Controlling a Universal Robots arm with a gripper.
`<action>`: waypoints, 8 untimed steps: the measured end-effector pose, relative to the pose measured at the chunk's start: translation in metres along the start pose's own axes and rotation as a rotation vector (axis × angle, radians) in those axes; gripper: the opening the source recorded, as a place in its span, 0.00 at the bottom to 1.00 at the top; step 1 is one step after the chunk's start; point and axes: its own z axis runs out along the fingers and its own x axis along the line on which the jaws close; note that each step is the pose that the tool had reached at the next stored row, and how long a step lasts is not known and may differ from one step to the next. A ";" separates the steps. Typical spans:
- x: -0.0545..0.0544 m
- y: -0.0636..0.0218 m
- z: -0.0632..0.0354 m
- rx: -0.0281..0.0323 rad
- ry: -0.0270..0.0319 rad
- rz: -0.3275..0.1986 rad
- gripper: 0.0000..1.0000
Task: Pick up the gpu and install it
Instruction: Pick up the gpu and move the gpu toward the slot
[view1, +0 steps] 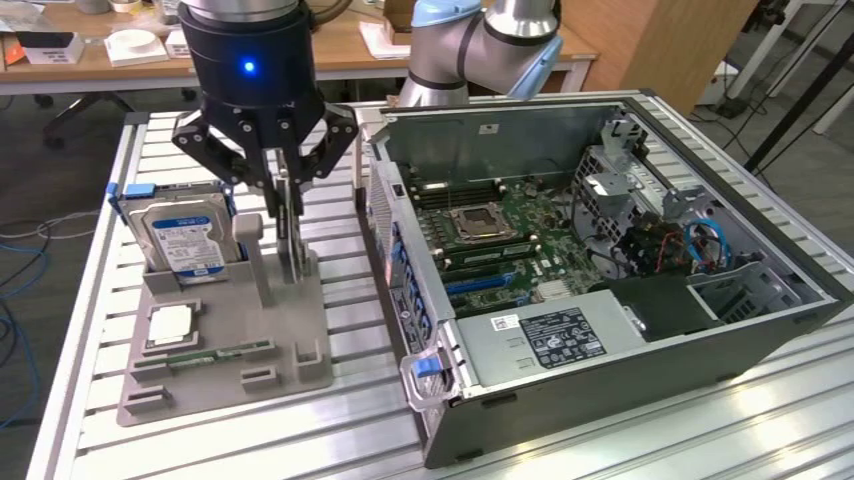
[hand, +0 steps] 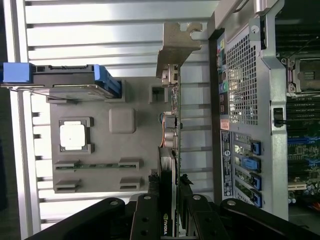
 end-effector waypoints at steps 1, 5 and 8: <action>0.000 0.0000 -0.0006 0.0000 -0.0001 0.000 0.26; 0.000 0.0002 -0.0034 0.0000 0.0000 0.000 0.26; 0.000 0.0002 -0.0054 0.0000 -0.0001 0.000 0.26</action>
